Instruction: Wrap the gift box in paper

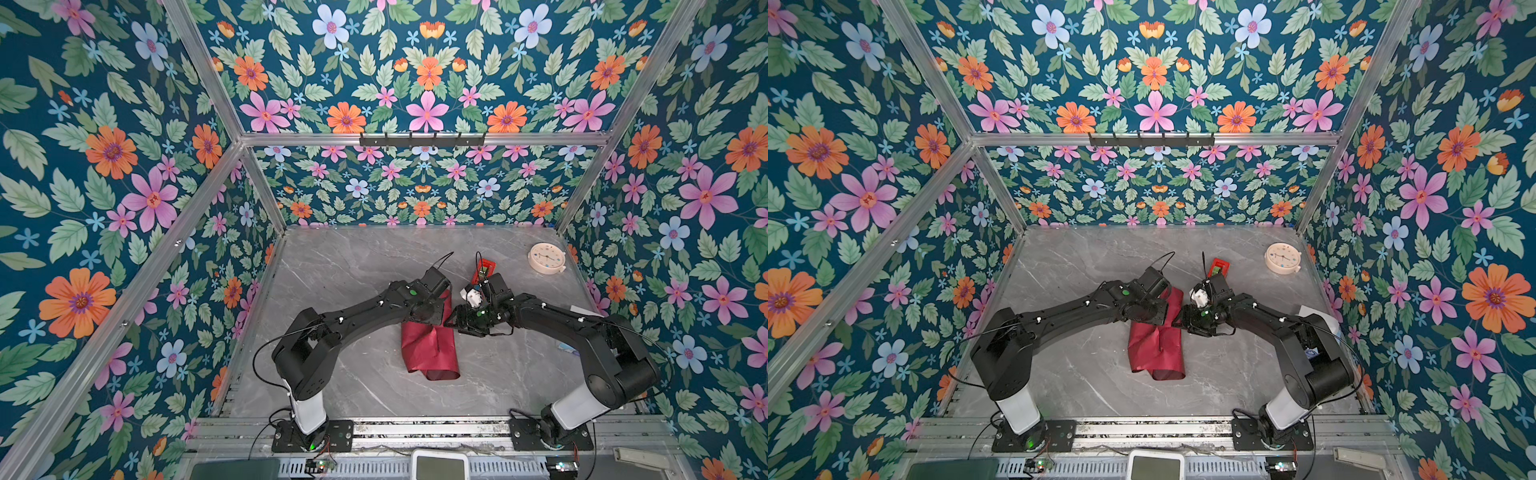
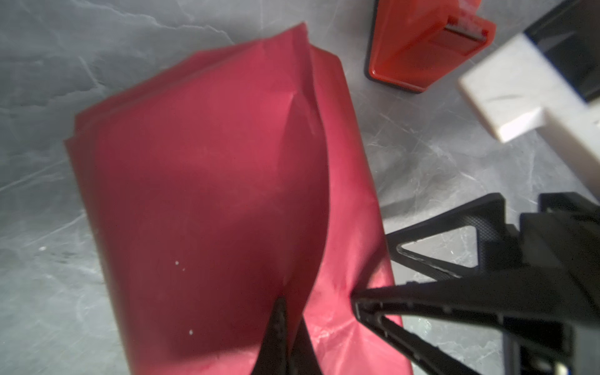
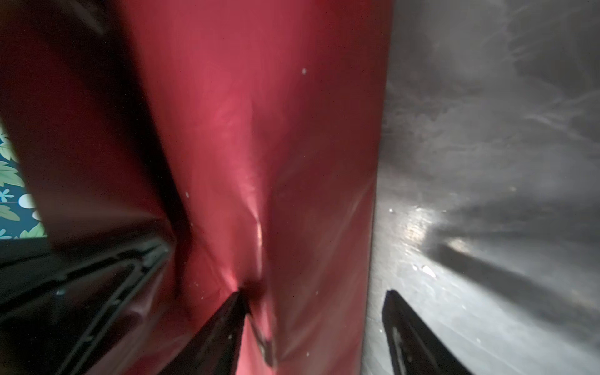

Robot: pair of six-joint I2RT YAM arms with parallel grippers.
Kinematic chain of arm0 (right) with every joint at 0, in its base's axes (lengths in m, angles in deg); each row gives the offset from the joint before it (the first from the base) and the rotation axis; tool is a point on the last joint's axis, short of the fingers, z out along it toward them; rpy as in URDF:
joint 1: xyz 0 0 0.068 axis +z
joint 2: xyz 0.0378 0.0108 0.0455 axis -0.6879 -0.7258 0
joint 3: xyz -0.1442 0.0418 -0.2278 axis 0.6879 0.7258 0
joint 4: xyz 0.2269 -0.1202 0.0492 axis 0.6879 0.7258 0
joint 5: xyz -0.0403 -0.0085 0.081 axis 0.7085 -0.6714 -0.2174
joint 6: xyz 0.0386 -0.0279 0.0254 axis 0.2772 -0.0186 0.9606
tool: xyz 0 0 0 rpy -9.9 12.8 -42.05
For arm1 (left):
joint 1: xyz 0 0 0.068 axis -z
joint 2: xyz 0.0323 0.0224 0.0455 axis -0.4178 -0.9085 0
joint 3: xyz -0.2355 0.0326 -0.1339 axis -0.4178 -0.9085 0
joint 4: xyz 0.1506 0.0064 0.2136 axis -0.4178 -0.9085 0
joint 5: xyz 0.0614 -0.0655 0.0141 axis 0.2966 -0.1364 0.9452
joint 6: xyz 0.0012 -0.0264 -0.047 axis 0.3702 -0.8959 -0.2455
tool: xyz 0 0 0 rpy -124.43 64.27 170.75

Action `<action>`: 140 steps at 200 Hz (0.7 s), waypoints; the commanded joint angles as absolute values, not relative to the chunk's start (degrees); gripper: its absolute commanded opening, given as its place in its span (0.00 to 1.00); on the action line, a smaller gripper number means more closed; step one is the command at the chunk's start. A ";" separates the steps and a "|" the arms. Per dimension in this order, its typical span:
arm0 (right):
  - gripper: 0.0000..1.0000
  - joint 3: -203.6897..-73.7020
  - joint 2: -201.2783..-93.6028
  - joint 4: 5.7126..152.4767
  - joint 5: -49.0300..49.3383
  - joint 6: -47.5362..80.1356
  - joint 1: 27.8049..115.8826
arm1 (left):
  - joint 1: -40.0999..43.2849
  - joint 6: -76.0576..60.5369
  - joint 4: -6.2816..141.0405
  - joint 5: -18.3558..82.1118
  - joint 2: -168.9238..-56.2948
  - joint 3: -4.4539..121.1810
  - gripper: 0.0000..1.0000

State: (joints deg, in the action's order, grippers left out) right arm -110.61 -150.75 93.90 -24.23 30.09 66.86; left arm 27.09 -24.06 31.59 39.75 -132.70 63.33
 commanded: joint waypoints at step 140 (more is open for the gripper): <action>0.66 -111.36 -150.78 97.70 -20.38 30.35 66.94 | 26.73 -17.57 21.64 42.96 -133.78 65.73 0.00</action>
